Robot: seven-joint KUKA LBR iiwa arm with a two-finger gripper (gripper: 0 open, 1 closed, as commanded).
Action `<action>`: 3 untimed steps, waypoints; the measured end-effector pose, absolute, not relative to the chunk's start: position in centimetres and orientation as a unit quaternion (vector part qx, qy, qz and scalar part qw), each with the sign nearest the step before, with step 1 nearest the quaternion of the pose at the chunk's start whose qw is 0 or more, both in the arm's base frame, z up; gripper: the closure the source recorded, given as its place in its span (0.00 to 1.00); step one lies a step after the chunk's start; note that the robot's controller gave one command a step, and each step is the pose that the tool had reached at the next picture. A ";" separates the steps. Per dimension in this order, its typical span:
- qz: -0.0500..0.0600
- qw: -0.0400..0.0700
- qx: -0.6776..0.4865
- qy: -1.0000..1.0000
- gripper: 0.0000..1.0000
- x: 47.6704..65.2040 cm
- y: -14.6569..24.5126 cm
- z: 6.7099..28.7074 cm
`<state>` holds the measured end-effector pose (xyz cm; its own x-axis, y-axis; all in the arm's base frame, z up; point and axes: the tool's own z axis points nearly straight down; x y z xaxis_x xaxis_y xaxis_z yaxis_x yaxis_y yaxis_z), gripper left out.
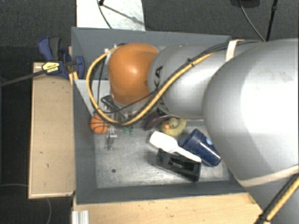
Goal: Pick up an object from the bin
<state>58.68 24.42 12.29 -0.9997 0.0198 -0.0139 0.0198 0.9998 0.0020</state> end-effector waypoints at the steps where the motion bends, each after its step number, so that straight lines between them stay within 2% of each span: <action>1: 0.001 0.002 0.098 0.995 0.00 58.9 25.1 16.1; 2: 0.000 0.000 0.172 0.985 0.00 59.2 25.4 6.7; 3: 0.001 0.001 0.053 0.999 1.00 59.3 24.9 7.2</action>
Offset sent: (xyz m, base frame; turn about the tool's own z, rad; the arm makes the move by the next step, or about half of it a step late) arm 0.0046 0.0105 -0.0529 0.3261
